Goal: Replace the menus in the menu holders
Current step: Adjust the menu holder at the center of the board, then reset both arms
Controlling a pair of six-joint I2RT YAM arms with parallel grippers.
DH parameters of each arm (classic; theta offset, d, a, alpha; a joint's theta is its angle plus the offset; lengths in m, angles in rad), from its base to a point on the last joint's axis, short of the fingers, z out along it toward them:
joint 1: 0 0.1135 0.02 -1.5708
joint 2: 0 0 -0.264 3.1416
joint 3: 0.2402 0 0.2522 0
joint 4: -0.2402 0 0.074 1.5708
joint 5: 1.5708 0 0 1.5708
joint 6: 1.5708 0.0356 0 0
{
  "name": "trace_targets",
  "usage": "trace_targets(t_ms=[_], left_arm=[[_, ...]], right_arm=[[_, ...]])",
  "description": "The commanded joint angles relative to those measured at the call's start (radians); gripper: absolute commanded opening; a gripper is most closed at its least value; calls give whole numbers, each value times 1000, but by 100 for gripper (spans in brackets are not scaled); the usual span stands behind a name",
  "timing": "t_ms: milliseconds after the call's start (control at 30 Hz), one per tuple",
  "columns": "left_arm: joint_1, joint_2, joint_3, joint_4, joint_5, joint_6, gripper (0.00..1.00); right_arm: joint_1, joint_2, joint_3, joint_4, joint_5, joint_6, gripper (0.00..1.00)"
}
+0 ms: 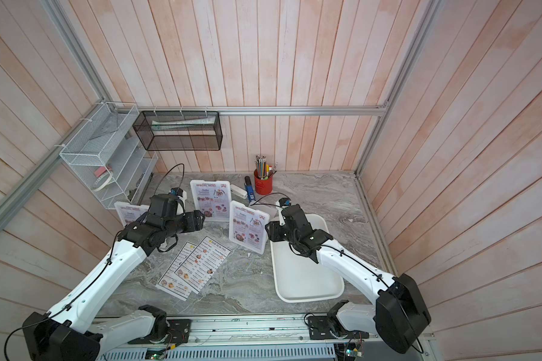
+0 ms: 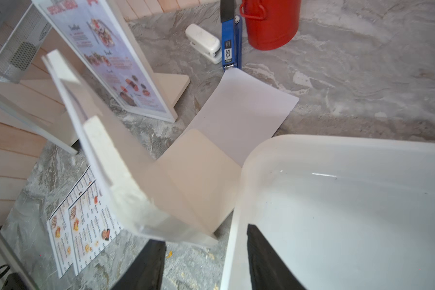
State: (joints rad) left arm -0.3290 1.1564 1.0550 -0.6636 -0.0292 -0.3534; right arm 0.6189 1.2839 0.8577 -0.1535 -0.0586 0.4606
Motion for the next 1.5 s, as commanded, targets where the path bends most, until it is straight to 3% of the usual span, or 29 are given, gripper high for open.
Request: trace_targets(t_ms=[0,633,867,967,1000,1067,1100,1200,1300,1400,1467], left_arm=[[4,8,33,12,14,-12,81],[4,11,19,17,15,-26,81],[4,2,-4,35,-31,-7,81],[5,-9,-61,144,-22,17,87],[5,-20,-92,200,-25,19,100],[5,-50,-168,321,-60,18,100],[5,-64,-215,395,-80,28,100],[7,-107,-375,655,-151,85,100],[25,-122,-494,866,-242,182,100],[87,-84,-545,963,-198,292,100],[132,-36,-552,967,-198,323,100]], right_arm=[[-28,50,43,52,-44,-68,53],[-114,104,96,58,-89,-121,53],[-115,3,80,22,-137,-112,56],[-116,-67,58,-14,-89,-118,63],[-117,-91,51,-27,-59,-128,72],[-134,-131,30,-47,11,-137,94],[-155,-154,12,-50,41,-138,98],[-257,-228,-89,30,137,-150,98],[-371,-328,-244,226,198,-208,98],[-500,-379,-364,377,186,-240,98],[-525,-398,-435,456,229,-305,98]])
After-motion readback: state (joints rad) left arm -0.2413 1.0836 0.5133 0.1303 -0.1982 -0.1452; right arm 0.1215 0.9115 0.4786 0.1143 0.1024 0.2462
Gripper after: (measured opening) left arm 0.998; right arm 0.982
